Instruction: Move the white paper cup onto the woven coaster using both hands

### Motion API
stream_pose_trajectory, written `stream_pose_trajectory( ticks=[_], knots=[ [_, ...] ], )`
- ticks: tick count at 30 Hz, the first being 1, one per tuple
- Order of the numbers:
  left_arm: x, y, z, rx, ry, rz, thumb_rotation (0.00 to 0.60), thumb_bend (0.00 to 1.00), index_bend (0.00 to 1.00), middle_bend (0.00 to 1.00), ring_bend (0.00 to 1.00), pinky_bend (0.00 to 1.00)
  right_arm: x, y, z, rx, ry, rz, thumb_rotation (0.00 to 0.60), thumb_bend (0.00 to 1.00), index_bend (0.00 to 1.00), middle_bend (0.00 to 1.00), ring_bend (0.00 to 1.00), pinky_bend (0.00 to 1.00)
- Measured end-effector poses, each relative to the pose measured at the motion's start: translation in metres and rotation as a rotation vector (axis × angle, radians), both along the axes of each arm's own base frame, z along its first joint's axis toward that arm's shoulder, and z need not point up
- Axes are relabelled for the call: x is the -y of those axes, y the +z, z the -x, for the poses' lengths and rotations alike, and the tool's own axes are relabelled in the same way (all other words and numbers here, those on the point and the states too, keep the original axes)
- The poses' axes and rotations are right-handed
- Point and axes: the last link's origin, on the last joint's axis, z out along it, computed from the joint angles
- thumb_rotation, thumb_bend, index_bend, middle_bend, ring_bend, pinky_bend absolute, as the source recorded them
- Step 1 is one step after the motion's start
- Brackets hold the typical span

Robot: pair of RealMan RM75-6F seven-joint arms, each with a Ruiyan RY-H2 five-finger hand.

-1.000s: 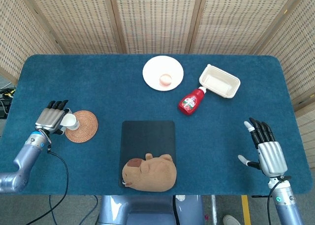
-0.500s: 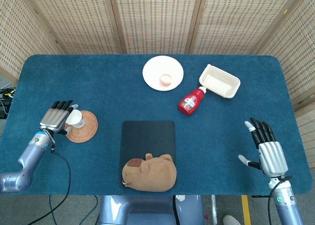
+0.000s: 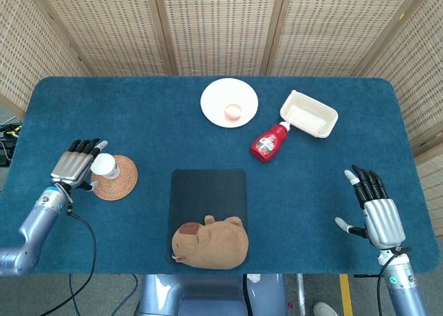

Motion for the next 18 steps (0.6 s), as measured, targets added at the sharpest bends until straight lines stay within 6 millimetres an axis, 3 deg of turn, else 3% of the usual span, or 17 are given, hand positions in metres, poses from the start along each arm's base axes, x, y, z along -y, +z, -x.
stream_pose_trajectory(
  ticks=[5,10,18],
  knots=[
    [0.016,0.011,-0.006,0.084,-0.058,-0.096,0.600,0.26,0.00,0.00,0.00,0.00,0.000,0.000,0.000,-0.007,-0.001,0.003,0.600,0.05,0.03,0.00,0.00,0.00],
    [0.047,0.017,-0.008,0.146,-0.136,-0.216,0.600,0.26,0.00,0.00,0.00,0.00,0.000,-0.001,0.001,-0.019,-0.004,0.004,0.600,0.05,0.03,0.00,0.00,0.00],
    [0.109,-0.004,-0.004,0.199,-0.147,-0.270,0.600,0.25,0.00,0.00,0.00,0.00,0.000,-0.004,0.000,-0.058,-0.003,-0.003,0.600,0.05,0.00,0.00,0.00,0.00]
  ],
)
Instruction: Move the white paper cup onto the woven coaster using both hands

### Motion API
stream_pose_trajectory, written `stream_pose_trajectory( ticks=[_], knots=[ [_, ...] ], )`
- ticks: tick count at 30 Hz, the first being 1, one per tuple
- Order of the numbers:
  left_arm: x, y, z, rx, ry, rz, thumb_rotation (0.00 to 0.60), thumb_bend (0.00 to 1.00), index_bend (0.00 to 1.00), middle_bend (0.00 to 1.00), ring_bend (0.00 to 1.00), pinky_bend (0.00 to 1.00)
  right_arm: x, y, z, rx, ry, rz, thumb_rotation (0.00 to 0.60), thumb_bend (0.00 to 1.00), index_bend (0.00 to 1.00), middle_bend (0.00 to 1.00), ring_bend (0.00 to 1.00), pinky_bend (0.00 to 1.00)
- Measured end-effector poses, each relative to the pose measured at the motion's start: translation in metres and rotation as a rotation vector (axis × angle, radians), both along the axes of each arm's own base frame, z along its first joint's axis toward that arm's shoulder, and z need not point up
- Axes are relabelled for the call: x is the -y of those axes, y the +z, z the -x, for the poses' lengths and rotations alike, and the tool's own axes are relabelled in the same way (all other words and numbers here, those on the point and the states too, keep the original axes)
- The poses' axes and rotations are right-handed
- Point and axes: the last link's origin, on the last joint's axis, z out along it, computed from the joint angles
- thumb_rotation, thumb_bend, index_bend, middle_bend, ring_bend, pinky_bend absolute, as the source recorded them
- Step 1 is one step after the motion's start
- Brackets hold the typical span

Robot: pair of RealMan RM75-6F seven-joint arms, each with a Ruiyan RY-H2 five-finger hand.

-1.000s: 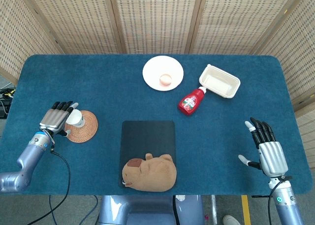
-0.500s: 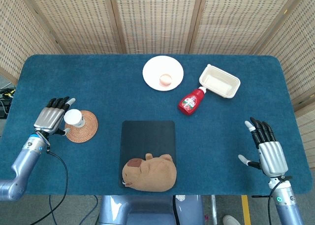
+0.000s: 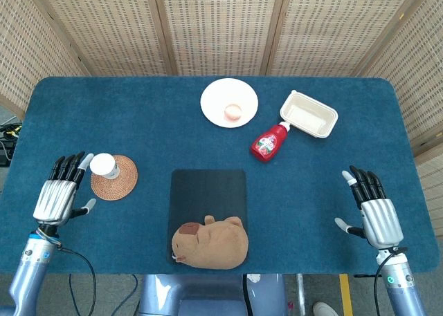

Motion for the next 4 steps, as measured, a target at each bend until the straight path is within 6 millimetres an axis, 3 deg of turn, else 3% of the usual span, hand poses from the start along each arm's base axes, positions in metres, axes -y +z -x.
stream_pose_trajectory(
  ticks=[4],
  knots=[
    [0.017,0.000,0.000,-0.017,-0.026,-0.024,0.600,0.24,0.00,0.00,0.00,0.00,-0.001,-0.002,-0.001,-0.028,-0.004,-0.003,0.600,0.05,0.00,0.00,0.00,0.00]
  ],
)
